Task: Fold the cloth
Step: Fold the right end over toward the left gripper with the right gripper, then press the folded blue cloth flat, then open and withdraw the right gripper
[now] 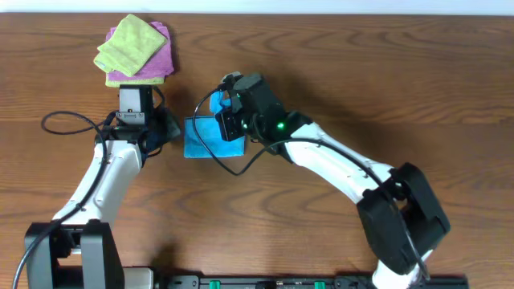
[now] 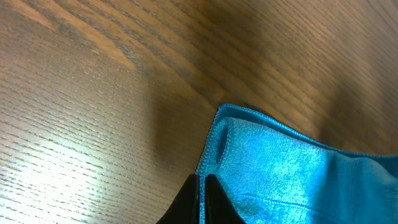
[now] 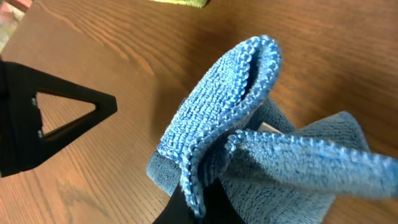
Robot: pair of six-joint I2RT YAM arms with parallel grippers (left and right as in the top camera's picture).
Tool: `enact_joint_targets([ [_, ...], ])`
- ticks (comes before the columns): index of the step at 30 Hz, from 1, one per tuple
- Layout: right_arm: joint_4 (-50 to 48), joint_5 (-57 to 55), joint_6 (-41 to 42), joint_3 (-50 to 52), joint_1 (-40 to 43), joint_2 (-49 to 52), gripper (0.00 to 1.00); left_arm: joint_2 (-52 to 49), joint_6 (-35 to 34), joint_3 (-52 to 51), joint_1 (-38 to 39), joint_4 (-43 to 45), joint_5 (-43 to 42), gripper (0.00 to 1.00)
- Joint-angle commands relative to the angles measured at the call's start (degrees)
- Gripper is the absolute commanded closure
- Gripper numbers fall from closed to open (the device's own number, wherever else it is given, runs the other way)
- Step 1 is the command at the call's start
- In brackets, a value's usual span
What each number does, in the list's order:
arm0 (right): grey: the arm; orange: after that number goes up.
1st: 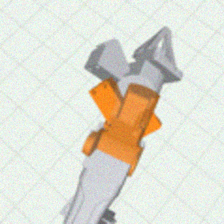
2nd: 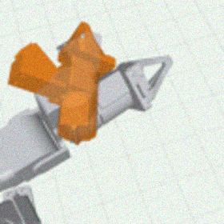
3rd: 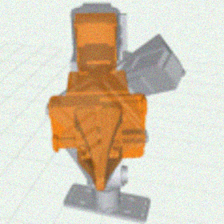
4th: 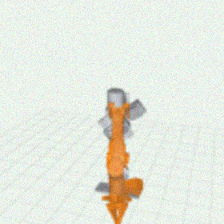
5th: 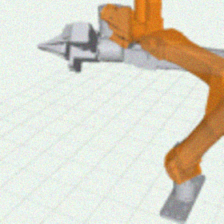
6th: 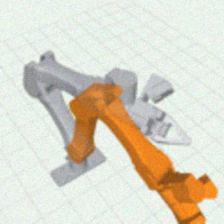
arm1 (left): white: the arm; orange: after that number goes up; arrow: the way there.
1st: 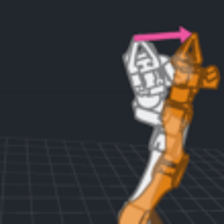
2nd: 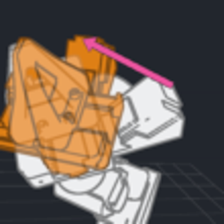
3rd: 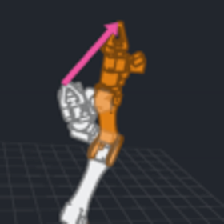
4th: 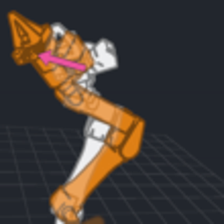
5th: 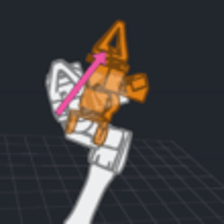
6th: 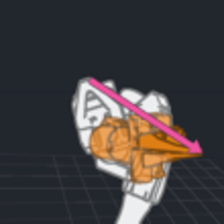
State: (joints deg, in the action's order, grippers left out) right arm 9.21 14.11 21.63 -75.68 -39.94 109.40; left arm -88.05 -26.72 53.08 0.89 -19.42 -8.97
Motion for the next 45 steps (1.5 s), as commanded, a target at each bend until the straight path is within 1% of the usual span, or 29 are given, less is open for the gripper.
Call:
enact_joint_targets([
  [1, 0.26, -0.15, -0.7, -1.16, -1.27, 1.49, 0.99, 0.87, 1.03, 0.72, -0.92, -0.31, 0.59, 0.94],
  [7, 0.09, 0.31, -0.7, -1.66, -2.71, 3.39, 0.99, 0.87, 1.46, 0.72, -3.19, -0.85, 1.16, 0.94],
  [17, 0.39, 1.2, -0.68, -5.27, -3.65, 7.48, 0.99, 0.87, 2.12, 0.72, -6.38, -2.51, 1.95, 0.94],
  [37, 0.46, 2.82, -0.46, -8.24, -5.6, 12.81, 0.99, 0.87, 2.19, 0.72, -6.93, -2.69, 1.99, 0.94],
  [38, 0.44, 2.82, -0.46, -8.24, -5.62, 12.81, 0.98, 0.87, 2.32, 0.72, -6.93, -2.69, 1.97, 0.94],
  [39, 0.44, 2.84, -0.46, -8.24, -5.64, 12.81, 0.9, 0.87, 2.32, 0.72, -6.93, -2.69, 1.99, 0.94],
  [40, 0.44, 3.13, -0.5, -8.28, -5.68, 12.81, 0.78, 0.87, 2.32, 0.72, -6.93, -2.69, 2.01, 0.94],
  [45, 0.44, 7.41, -1.62, -8.33, -5.9, 12.81, 0.59, 0.87, 2.32, 0.72, -6.93, -2.67, 2.73, 0.94],
])
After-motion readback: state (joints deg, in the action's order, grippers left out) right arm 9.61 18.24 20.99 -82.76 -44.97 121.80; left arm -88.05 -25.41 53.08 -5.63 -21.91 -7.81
